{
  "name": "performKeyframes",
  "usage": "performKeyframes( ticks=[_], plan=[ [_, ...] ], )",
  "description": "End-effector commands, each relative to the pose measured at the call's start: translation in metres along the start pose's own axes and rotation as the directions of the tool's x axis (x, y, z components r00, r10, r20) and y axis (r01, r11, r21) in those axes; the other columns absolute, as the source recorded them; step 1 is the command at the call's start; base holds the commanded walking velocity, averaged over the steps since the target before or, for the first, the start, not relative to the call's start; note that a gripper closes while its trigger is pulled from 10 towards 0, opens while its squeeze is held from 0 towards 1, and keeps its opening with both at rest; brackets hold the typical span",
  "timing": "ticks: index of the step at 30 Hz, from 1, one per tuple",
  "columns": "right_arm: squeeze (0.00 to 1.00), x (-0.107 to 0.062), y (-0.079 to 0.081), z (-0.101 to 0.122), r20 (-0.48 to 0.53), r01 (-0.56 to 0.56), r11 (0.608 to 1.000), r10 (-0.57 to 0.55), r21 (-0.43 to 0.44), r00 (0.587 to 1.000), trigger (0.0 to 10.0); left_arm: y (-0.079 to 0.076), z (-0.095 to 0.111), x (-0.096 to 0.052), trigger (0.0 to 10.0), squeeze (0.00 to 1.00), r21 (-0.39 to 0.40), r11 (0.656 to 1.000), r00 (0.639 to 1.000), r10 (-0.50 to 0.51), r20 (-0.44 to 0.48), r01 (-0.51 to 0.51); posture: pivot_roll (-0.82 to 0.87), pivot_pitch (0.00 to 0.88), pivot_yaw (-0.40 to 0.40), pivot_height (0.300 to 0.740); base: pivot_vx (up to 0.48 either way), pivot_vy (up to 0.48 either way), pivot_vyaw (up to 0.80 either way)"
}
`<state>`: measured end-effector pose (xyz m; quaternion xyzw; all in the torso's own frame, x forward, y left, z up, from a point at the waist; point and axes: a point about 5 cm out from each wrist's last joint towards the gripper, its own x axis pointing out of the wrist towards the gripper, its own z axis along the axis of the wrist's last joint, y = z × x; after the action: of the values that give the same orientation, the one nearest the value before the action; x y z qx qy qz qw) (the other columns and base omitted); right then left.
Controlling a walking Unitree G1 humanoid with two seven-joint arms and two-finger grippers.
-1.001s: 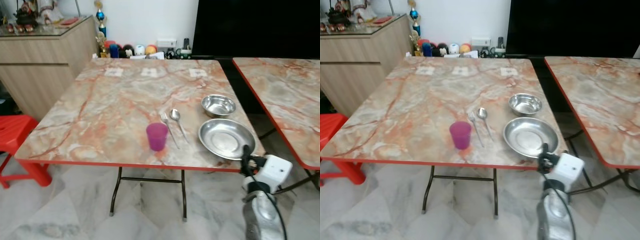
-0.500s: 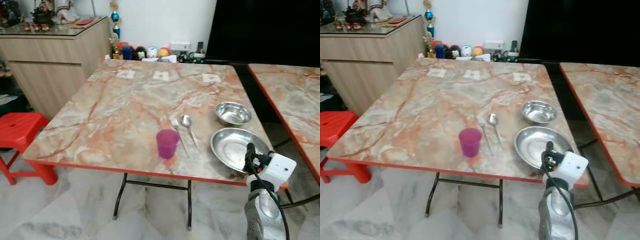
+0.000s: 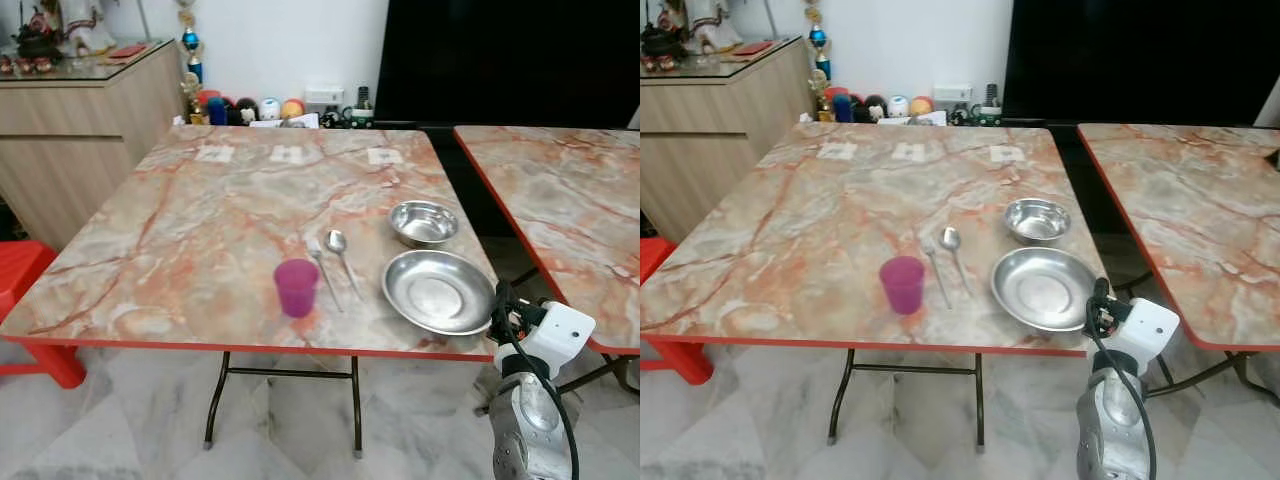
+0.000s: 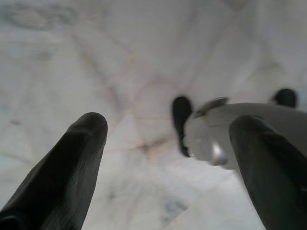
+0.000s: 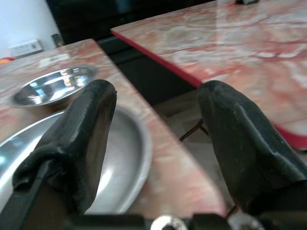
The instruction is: Setting the table
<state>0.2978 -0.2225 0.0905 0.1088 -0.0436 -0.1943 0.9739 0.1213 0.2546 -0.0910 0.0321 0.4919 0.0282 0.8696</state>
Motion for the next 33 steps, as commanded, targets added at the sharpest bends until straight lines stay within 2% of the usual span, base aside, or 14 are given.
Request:
performKeyframes(
  ticks=[1,7,11,13,15,17,22,24,26,28,29,33],
  plan=[
    [0.00,0.001,0.004,-0.002,-0.019,-0.010,1.000,0.010,0.006,1.000,10.0,0.003,-0.004,-0.001,10.0,0.00,-0.002,1.000,1.000,0.008,-0.023,-0.008,-0.01,0.000,-0.007,0.740,0.000,0.000,0.00],
    [0.00,0.004,0.007,-0.004,-0.056,-0.039,0.999,0.039,0.004,0.998,10.0,-0.011,0.000,0.003,10.0,0.00,-0.003,1.000,1.000,0.000,-0.024,0.000,-0.01,0.000,-0.010,0.740,0.000,0.000,0.00],
    [0.00,0.007,0.016,-0.012,-0.127,-0.078,0.997,0.077,-0.004,0.989,10.0,-0.033,0.007,0.008,10.0,0.00,-0.003,1.000,1.000,-0.025,-0.011,0.025,0.00,0.000,-0.013,0.740,0.000,0.000,0.00],
    [0.00,0.007,0.016,-0.013,-0.133,-0.082,0.997,0.080,-0.009,0.988,10.0,-0.036,0.008,0.009,10.0,0.00,-0.003,1.000,1.000,-0.029,-0.009,0.029,0.00,0.000,-0.015,0.740,0.000,0.000,0.00],
    [0.00,0.008,0.019,-0.014,-0.152,-0.094,0.996,0.092,-0.003,0.984,10.0,-0.046,0.011,0.011,10.0,0.00,-0.002,0.999,0.999,-0.041,-0.003,0.041,0.00,0.000,-0.015,0.740,0.000,0.000,0.00],
    [0.00,0.010,0.021,-0.013,-0.144,-0.100,0.995,0.100,0.005,0.984,10.0,-0.062,0.014,0.012,10.0,0.00,0.000,0.998,0.998,-0.059,0.003,0.059,0.00,0.000,-0.015,0.740,0.000,0.000,0.00],
    [0.00,0.015,0.019,-0.006,-0.120,-0.094,0.996,0.093,-0.001,0.988,10.0,-0.081,0.009,0.012,10.0,0.00,0.003,0.997,0.997,-0.077,-0.001,0.077,0.00,0.000,-0.012,0.740,0.000,0.000,0.00],
    [0.00,0.016,0.018,-0.006,-0.116,-0.097,0.995,0.096,-0.006,0.989,10.0,-0.080,0.006,0.011,10.0,0.00,0.004,0.997,0.997,-0.076,-0.005,0.076,0.00,0.000,-0.011,0.740,0.000,0.000,0.00],
    [0.00,0.017,0.019,-0.004,-0.104,-0.113,0.993,0.110,-0.024,0.989,10.0,-0.066,-0.001,0.009,10.0,0.00,0.002,0.998,0.998,-0.061,-0.012,0.061,0.00,0.000,-0.013,0.740,0.000,0.000,0.00],
    [0.00,0.016,0.022,-0.002,-0.087,-0.127,0.992,0.124,-0.024,0.988,10.0,-0.037,-0.009,0.004,10.0,0.00,-0.007,1.000,0.999,-0.030,-0.022,0.029,0.00,0.000,-0.013,0.740,0.251,0.000,0.00],
    [0.00,0.016,0.023,-0.001,-0.085,-0.128,0.991,0.126,-0.023,0.988,10.0,-0.034,-0.010,0.003,10.0,0.00,-0.008,1.000,0.999,-0.026,-0.023,0.025,0.00,0.000,-0.013,0.740,0.259,0.000,0.00],
    [0.00,0.014,0.025,0.002,-0.047,-0.133,0.991,0.132,-0.025,0.990,10.0,0.000,-0.017,-0.005,10.0,0.00,-0.019,1.000,0.999,0.008,-0.036,-0.009,0.00,0.000,-0.011,0.740,0.258,0.000,0.00]
  ],
)
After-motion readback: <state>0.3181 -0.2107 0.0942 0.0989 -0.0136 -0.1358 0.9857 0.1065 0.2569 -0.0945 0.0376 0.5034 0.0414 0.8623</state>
